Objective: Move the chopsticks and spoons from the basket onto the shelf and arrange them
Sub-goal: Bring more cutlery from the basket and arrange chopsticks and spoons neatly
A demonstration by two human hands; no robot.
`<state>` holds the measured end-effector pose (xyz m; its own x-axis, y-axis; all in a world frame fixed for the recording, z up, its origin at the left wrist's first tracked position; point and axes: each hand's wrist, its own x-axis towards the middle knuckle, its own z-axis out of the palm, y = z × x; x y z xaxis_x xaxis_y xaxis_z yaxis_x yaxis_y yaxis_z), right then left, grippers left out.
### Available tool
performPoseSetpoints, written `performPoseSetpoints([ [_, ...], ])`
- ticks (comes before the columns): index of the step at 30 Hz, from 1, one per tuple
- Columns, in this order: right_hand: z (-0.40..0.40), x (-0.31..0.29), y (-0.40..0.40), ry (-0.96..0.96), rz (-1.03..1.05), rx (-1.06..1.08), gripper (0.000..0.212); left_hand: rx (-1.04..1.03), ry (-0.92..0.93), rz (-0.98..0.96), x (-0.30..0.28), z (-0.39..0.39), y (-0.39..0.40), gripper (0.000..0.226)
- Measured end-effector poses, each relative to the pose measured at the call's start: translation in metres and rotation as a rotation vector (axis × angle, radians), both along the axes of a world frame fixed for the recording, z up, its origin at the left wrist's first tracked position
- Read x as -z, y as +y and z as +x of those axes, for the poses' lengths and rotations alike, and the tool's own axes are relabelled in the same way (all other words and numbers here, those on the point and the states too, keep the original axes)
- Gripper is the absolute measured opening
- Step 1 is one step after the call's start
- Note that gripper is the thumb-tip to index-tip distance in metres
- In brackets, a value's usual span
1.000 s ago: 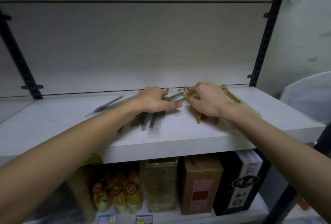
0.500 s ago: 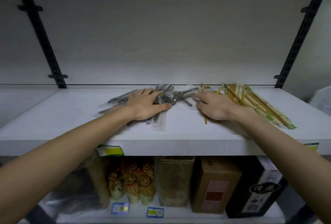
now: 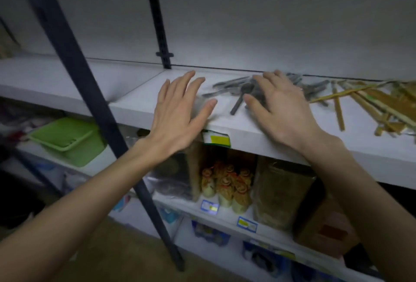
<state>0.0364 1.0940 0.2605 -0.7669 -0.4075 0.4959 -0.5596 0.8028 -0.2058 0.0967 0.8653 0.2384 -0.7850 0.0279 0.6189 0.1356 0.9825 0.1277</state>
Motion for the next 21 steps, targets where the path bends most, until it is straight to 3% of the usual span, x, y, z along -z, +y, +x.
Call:
performPoseSetpoints([
  [6, 0.079, 0.050, -0.072, 0.173, -0.047, 0.025, 0.061, -0.116, 0.002, -0.013, 0.071, 0.076, -0.075, 0.061],
  [10, 0.132, 0.110, -0.133, 0.214, -0.037, 0.024, 0.064, -0.182, -0.149, 0.019, 0.136, 0.130, -0.136, 0.067],
  [17, 0.175, 0.237, -0.240, -0.115, 0.080, -0.052, 0.064, -0.322, -0.447, 0.011, 0.221, 0.205, -0.240, 0.075],
  [21, 0.181, 0.279, -0.290, -0.259, 0.169, -0.106, 0.063, -0.417, -0.573, 0.029, 0.252, 0.230, -0.290, 0.079],
])
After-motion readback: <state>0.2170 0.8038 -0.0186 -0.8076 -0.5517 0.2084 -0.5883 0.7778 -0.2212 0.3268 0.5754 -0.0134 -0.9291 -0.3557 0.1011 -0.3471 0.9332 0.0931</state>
